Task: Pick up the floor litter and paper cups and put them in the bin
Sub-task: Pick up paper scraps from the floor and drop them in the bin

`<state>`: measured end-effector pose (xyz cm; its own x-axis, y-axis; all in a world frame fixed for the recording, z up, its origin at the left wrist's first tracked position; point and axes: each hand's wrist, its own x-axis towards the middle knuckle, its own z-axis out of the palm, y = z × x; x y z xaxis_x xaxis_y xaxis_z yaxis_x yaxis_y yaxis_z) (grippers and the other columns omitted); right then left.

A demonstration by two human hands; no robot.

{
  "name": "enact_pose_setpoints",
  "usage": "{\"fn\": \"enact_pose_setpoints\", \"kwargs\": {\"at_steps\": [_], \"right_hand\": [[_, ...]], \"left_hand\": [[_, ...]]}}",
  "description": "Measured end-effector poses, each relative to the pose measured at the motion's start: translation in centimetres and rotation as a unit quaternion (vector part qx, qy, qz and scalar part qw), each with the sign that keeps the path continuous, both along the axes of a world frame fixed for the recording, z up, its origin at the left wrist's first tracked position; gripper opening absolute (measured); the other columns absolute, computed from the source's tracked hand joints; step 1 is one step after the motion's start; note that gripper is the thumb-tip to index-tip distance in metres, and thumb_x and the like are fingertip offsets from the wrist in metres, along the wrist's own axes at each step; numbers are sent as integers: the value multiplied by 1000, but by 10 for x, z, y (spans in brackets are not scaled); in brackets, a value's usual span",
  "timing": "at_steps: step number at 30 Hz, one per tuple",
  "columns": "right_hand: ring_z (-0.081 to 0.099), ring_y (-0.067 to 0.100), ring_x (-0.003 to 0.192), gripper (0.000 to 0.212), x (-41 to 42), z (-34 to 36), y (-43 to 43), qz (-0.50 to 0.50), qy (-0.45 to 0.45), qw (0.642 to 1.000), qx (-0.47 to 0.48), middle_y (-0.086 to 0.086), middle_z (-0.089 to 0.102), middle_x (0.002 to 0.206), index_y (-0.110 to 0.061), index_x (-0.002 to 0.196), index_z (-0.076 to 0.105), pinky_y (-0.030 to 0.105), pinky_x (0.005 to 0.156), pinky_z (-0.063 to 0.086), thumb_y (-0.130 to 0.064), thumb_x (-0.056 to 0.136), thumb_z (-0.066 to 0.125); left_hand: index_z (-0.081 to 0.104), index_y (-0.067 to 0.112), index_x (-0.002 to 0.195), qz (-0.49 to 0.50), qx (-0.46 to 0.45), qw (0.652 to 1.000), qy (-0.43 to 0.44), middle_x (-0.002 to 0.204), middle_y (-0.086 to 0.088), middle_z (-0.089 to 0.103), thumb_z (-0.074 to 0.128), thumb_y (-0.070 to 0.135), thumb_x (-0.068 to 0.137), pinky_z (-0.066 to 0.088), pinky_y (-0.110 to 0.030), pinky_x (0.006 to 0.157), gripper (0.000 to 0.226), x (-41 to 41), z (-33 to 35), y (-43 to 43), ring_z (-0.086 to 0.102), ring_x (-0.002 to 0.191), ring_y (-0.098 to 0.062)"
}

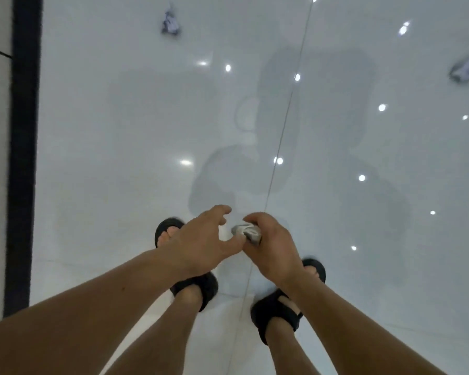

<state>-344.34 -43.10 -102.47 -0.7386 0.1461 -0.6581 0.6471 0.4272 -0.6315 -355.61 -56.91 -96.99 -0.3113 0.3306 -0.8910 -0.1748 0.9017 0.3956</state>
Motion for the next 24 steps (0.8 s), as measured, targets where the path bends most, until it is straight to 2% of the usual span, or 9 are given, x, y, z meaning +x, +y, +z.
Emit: {"fn": "enact_pose_setpoints", "kwargs": {"at_steps": [2,5,7,9,12,14,16,20,24], "right_hand": [[59,2,86,32,-34,54,3,5,53,998,-23,-16,62,101,-25,113,59,9,74,44,-30,84,74],[62,0,89,36,-95,127,9,-13,89,995,-36,-24,65,97,-47,104,54,10,72,47,-29,81,76],[63,-2,87,47,-136,165,7,-1,93,995,-33,-29,62,99,-53,105,47,12,71,48,-30,78,78],[63,0,85,52,-173,196,-2,31,88,995,-31,-27,61,98,-52,110,46,14,70,50,-33,74,79],[60,0,92,65,-223,226,-17,107,85,991,0,-24,58,101,-44,123,47,16,71,50,-56,66,77],[55,-5,100,77,-254,233,-21,164,77,983,34,-28,52,113,-44,128,42,13,74,47,-73,61,67],[51,-6,109,84,-284,231,-19,229,67,968,77,-28,43,127,-46,135,36,12,83,42,-79,62,59],[38,10,130,83,-348,205,-5,320,52,934,151,-12,31,147,-36,148,25,27,98,41,-65,79,61],[36,19,131,79,-409,159,11,375,32,901,215,-4,24,152,-31,150,21,33,96,46,-56,86,59]], "left_hand": [[36,40,136,33,36,999,-2,125,19,51,58,60,81,43,-18,90,63,-24,43,5,52,108,-1],[54,35,114,95,87,991,22,103,15,62,59,50,86,45,-6,70,32,-70,104,7,59,88,3],[58,32,106,144,103,983,42,95,11,64,61,46,86,46,-9,68,25,-99,141,0,61,83,-1],[59,30,99,190,110,974,59,90,8,65,63,45,85,46,-14,66,22,-124,172,-13,61,79,-5],[56,29,91,251,87,959,98,84,8,64,64,45,84,47,-19,64,19,-158,204,-44,60,73,-6],[54,30,91,291,69,947,115,84,8,63,63,46,85,47,-19,63,19,-178,215,-67,60,74,-6],[52,32,91,314,55,940,124,85,10,62,63,45,85,42,-11,58,18,-195,218,-85,59,75,-4],[53,30,88,349,14,926,142,84,10,63,66,47,83,39,-12,56,21,-226,208,-95,58,72,-2],[53,27,84,392,-15,907,153,80,7,63,67,47,82,46,-18,60,24,-260,179,-77,59,70,-5]]}}
